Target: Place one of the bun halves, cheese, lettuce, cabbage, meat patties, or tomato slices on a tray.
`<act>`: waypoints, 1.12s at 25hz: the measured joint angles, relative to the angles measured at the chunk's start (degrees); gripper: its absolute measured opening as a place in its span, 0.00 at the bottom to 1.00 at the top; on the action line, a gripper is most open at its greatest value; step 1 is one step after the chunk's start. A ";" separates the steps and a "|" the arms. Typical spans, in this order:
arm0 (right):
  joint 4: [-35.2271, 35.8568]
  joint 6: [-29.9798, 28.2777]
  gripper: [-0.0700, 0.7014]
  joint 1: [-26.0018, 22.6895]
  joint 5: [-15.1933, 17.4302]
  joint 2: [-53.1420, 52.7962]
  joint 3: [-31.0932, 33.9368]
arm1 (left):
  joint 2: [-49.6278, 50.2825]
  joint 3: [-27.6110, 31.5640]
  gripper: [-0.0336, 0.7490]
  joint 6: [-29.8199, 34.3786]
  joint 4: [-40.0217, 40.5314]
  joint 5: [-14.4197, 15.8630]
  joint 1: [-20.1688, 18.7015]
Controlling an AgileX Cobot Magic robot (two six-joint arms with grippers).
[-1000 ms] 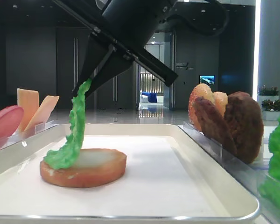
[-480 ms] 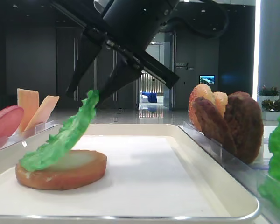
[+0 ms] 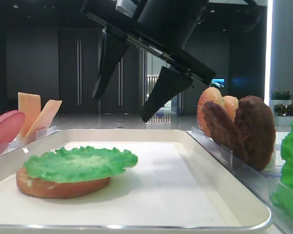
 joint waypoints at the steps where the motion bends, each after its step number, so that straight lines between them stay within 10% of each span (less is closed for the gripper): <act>1: -0.29 0.12 0.69 -0.35 0.56 -0.31 0.00 | 0.00 0.00 0.73 0.00 0.00 0.00 0.00; 7: -4.35 4.06 0.69 -0.71 3.12 -3.94 -0.09 | 0.00 0.00 0.73 0.00 0.00 0.00 0.00; 12: -19.52 15.92 0.69 -1.94 12.75 -8.05 -3.83 | 0.00 0.00 0.73 0.00 0.00 0.00 0.00; 19: -27.30 17.93 0.69 -8.41 23.40 -10.73 -9.14 | 0.00 0.00 0.73 0.00 0.00 0.00 0.00; 28: -39.43 13.34 0.69 -33.56 29.61 -10.68 -9.20 | 0.00 0.00 0.73 0.00 0.00 0.00 0.00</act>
